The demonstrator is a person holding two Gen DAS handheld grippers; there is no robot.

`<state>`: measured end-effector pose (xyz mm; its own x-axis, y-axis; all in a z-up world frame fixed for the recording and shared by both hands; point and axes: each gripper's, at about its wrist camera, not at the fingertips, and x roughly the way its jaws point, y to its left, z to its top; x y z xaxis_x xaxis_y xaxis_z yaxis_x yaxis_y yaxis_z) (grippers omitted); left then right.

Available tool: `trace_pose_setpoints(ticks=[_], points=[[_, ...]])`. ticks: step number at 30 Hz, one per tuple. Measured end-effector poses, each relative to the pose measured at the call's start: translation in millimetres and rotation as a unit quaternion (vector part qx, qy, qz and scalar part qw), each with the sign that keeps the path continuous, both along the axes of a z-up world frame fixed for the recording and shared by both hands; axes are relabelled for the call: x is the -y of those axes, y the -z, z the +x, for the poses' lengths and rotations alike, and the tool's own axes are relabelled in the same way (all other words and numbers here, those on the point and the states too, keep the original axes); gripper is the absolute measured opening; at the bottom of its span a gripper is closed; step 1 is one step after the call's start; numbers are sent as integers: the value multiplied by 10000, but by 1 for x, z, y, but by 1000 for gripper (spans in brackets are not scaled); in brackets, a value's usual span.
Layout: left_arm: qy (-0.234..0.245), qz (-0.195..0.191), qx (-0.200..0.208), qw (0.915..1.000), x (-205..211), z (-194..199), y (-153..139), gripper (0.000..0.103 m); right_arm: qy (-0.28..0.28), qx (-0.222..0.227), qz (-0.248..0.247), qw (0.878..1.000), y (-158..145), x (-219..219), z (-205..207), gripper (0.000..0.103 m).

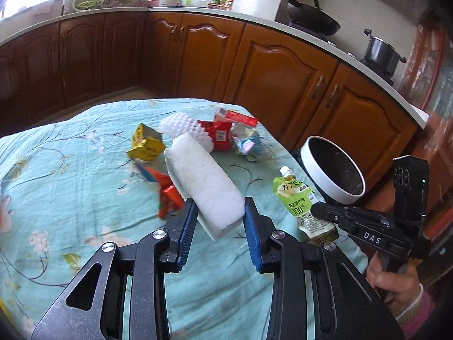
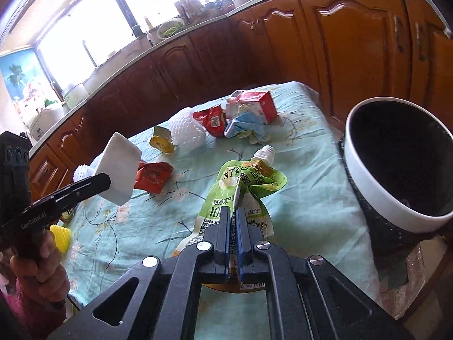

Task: Collect trash
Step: 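Carry the foam block and green pouch with both tools over the bin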

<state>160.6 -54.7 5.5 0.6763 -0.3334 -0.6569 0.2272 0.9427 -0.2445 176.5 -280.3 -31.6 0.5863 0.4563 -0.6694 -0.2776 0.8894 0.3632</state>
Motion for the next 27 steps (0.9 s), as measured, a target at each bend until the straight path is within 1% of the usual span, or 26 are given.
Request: trace_pose_setpoints(ticks=[9,10,18,27], points=[[680,73,-29,9977,62,7,4,32,565,119,23,9983,-11,53,-14,3],[728,84,-34,9973,67,7,4,32,664,154,29,9977,-13,62,-15,3],[1076,177,-81,9940,101,10,6,32,986,252,90,9948,-18,91,-18,3],[1399,232,-85,9899,137,20,5,32,1278,337,88,9912,-24,123,-13,3]])
